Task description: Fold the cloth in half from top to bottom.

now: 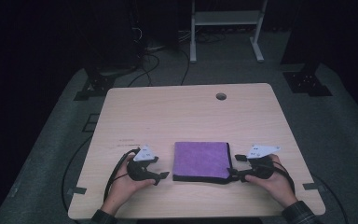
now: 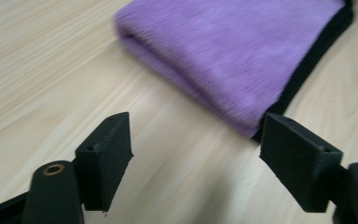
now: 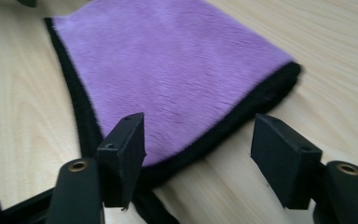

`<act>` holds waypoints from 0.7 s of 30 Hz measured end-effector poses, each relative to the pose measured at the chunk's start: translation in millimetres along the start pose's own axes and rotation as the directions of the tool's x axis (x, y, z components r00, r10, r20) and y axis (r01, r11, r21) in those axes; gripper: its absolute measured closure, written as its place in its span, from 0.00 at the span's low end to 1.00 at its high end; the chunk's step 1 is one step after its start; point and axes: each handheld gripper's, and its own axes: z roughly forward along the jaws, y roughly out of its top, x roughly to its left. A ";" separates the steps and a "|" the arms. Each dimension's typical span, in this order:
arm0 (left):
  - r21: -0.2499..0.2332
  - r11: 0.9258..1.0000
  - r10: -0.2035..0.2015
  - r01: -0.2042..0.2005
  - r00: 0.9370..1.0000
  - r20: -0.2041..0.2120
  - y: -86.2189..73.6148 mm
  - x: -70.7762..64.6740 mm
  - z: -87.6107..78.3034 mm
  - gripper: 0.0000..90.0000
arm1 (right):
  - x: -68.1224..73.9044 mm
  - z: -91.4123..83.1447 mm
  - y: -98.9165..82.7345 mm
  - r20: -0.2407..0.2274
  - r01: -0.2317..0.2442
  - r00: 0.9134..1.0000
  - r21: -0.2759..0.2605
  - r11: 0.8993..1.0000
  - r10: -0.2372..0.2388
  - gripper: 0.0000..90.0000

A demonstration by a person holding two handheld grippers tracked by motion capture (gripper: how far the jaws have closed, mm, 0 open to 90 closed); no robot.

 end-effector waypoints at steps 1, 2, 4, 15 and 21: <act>0.001 1.000 -0.005 0.005 1.000 -0.015 -2.6 2.2 -2.4 0.25 | -2.1 -1.8 -1.1 0.019 -0.003 1.000 -0.002 1.000 0.003 0.34; 0.000 1.000 -0.007 0.007 0.999 -0.032 -5.2 4.7 -5.3 0.24 | -3.9 -4.1 -2.2 0.033 -0.010 0.999 -0.004 1.000 0.010 0.33; -0.005 1.000 -0.012 0.012 0.998 -0.059 -9.6 8.7 -10.8 0.22 | -7.6 -9.0 -5.4 0.065 -0.024 0.998 -0.011 1.000 0.025 0.31; 0.029 0.995 -0.092 0.098 0.982 -0.165 -47.3 31.2 -38.9 0.16 | -23.1 -32.8 -27.1 0.165 -0.080 0.983 0.008 0.997 0.078 0.24; 0.047 0.992 -0.105 0.116 0.977 -0.186 -62.2 36.7 -44.6 0.11 | -27.6 -39.1 -40.8 0.206 -0.114 0.973 0.062 0.992 0.099 0.20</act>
